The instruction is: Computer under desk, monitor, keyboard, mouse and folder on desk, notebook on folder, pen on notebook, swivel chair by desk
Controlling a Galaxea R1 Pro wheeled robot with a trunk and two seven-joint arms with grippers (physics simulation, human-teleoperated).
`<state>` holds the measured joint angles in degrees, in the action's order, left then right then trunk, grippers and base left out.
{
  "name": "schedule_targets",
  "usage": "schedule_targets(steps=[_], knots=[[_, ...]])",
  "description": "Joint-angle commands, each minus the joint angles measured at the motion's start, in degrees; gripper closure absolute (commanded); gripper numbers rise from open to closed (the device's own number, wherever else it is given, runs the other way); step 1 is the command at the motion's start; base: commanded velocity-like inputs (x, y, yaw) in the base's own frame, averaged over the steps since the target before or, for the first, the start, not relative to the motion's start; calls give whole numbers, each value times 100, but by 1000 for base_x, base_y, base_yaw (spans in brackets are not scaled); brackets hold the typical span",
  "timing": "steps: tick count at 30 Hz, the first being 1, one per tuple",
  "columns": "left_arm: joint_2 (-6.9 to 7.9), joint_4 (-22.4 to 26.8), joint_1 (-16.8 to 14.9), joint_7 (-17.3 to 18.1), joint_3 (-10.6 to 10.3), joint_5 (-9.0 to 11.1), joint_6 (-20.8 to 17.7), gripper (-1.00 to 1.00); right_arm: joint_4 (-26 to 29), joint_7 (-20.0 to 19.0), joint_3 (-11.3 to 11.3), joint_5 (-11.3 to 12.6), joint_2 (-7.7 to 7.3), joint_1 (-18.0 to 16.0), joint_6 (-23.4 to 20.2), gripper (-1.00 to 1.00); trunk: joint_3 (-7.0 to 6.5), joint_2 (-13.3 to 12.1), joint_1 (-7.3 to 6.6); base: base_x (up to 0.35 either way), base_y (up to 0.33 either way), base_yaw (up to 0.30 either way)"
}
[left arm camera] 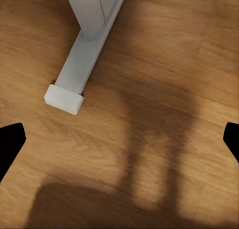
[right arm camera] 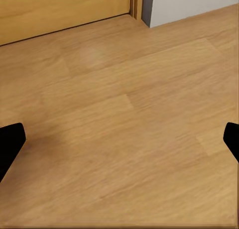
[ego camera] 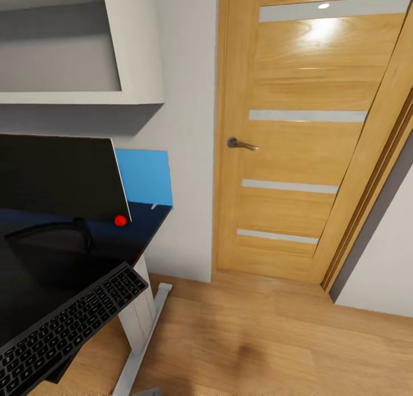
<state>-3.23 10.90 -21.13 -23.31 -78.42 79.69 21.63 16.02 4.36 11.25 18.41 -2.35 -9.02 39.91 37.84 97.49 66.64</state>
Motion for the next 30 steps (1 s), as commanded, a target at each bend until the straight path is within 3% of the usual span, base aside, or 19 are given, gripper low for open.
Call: schedule_targets(steps=[1,13,30], knots=[[3,8,-5,-35,-50,36,18,-100,-7,22,-17,6,-3,-3,15,-100,14,3,-1,0,0,2],[15,8,-5,-42,-35,33,25,-100,-9,26,-22,-3,-124,-3,17,-100,121,3,-1,0,0,8],[25,8,-5,-45,-39,42,35,-100,-19,55,-10,11,-127,-4,318,-100,242,3,-1,0,0,173]])
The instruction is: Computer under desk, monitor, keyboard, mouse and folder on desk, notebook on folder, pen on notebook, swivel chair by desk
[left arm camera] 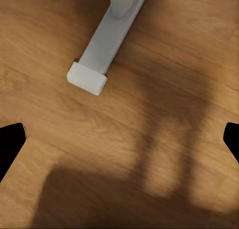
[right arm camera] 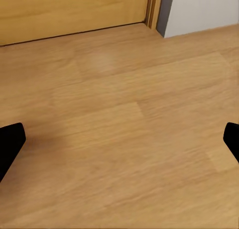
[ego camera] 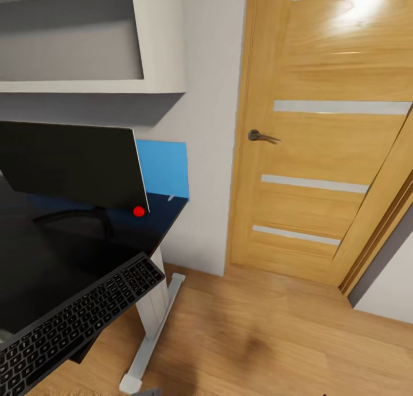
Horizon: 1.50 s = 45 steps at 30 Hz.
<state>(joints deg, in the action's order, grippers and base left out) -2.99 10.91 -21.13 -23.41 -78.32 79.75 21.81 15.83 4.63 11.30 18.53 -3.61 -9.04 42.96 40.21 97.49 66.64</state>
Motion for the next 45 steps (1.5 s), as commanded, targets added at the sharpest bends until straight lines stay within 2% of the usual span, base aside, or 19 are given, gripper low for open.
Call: schedule_targets(steps=[1,4,6,10,14,19,24,27,28,45], knots=[[2,7,-5,-34,-50,37,17,-100,-3,28,-15,0,0,-2,21,-100,12,2,-1,0,0,196],[38,-26,28,0,-35,73,50,-100,22,-5,-47,35,-33,-35,-4,-100,25,3,-1,0,0,130],[-28,-91,93,-18,-35,62,115,-100,-44,-69,-111,25,34,-100,-69,-100,25,3,-1,0,0,0],[-51,-170,222,-57,-49,35,104,-100,-173,-87,-113,-58,164,-112,-133,-100,25,3,-1,29,0,0],[20,-211,352,-58,-68,1,-19,-100,-302,42,-117,-183,293,-8,-4,-100,25,3,-1,236,-1,0],[41,-221,513,-59,-71,-4,-35,-100,-448,202,-111,-352,456,-1,155,-100,25,3,-1,282,-102,0],[44,-221,675,-53,-78,-4,-43,-100,-449,310,-111,-511,492,-1,314,-100,25,3,-1,84,-80,76],[44,-225,772,-51,-79,-4,-53,-100,-442,310,-115,-510,540,-1,409,-100,25,3,-1,-87,-201,260],[44,-227,926,-52,-79,-4,-53,-100,-438,310,-115,-510,546,-1,414,-100,25,3,-1,-103,-290,275],[53,-230,926,-58,-70,-4,-54,-100,-422,310,-118,-524,551,-2,401,-100,25,3,-1,-92,-320,278]])
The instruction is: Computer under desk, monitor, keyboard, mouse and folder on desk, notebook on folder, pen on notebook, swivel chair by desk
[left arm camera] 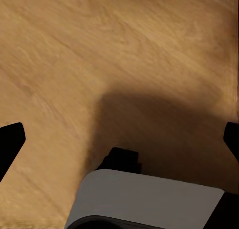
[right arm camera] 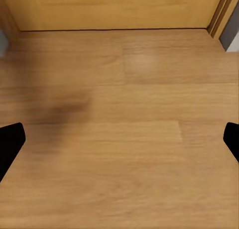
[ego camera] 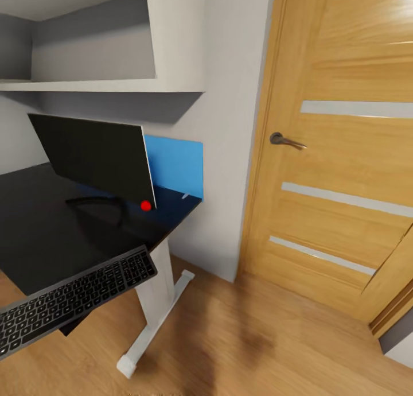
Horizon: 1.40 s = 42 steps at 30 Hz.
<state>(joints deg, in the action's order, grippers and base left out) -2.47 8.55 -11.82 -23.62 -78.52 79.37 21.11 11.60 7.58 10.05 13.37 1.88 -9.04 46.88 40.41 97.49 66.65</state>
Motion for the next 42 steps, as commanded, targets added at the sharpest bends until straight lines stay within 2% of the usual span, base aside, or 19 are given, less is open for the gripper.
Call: schedule_targets(steps=[1,12,15,20,25,28,29,30,33,34,35,36,38,39,42], knots=[[1,6,-5,-36,-49,35,16,-100,1,15,7,-8,1,-3,10,-100,5,2,-2,-82,-325,279],[1,6,-4,-36,-49,35,16,-100,-8,8,0,-33,5,-5,10,-100,5,2,-2,-81,-325,279],[1,6,-4,-37,-49,36,16,-100,-8,9,-2,-167,5,-2,8,-100,5,2,-2,-80,-325,279],[1,5,-4,-37,-49,37,16,-100,-15,14,5,-546,5,-4,5,-100,7,2,-2,-80,-325,279],[1,6,-5,-35,-49,37,16,-100,-17,8,-1,-752,7,-4,5,-100,13,2,-2,-79,-325,221],[1,6,-5,-34,-49,39,16,-100,-17,7,-24,-760,6,-2,14,-100,13,2,-2,-46,-272,27],[1,6,-5,-35,-49,37,19,-100,-17,7,-43,-762,6,-2,17,-100,14,2,-2,-21,-154,12],[6,4,-5,-35,-43,40,31,-100,341,14,-381,-969,-1,-116,-54,-100,14,2,-2,-1,-11,1],[32,-1,-5,-35,-41,46,33,-100,953,19,-434,-1017,-1,-335,-656,-100,14,2,-2,-1,-5,0],[56,-1,-5,-36,-41,48,33,-100,1263,16,-443,-1017,-2,-431,-1129,-100,14,2,-2,0,-2,0],[67,-2,-5,-36,-39,49,35,-100,1434,11,-447,-1014,-2,-482,-1405,-100,14,2,-2,0,-2,0],[86,-2,-5,-35,-36,51,37,-100,1801,-25,-450,-1003,-1,-583,-1996,-100,14,2,-2,0,-1,0],[101,-2,-3,-35,-34,51,39,-100,2202,-102,-450,-981,3,-676,-2633,-100,14,2,-2,0,0,0],[113,-2,-2,-36,-32,55,42,-100,2627,-229,-450,-917,12,-774,-3349,-100,14,2,-2,0,0,0],[127,-3,-2,-37,-27,58,56,-100,3285,-455,-451,-659,36,-967,-4590,-100,14,2,-2,0,0,0]])
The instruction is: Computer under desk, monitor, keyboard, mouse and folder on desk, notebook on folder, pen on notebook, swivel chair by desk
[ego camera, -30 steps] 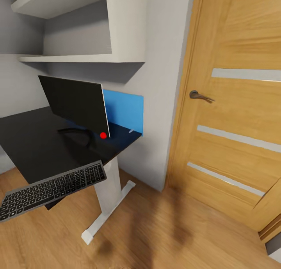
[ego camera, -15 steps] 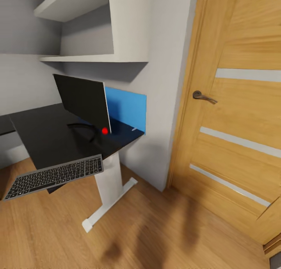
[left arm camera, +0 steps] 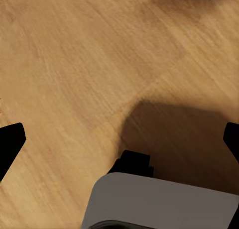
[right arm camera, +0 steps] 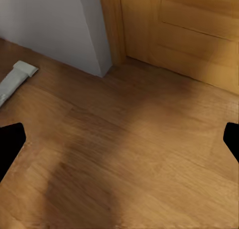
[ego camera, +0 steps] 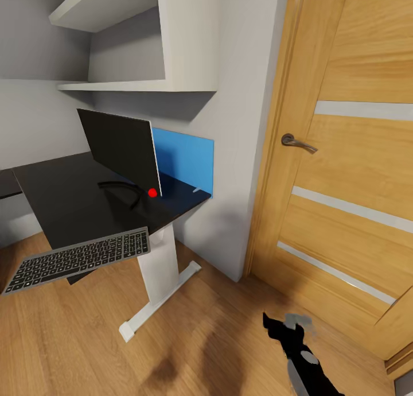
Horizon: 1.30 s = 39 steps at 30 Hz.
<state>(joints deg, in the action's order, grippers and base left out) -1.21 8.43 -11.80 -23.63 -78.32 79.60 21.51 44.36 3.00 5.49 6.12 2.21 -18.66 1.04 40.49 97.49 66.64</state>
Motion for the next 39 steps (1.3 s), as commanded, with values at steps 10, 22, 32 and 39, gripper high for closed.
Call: schedule_targets(steps=[10,22,32,39], knots=[[35,9,-6,-32,-35,43,62,-100,1610,-344,5,3129,40,-1075,-4126,-100,6,2,-1,0,0,0],[34,9,-6,71,-34,46,64,-100,2342,-378,24,6048,-443,-1159,-5864,-100,6,2,-1,0,0,81],[34,9,-7,318,-49,29,81,-100,2375,-380,-2,6218,-460,-1113,-5993,-100,6,2,-1,106,0,271],[34,9,-7,324,-55,29,82,-100,2336,-380,-333,6215,-322,-1067,-5980,-100,6,2,-1,53,0,274]])
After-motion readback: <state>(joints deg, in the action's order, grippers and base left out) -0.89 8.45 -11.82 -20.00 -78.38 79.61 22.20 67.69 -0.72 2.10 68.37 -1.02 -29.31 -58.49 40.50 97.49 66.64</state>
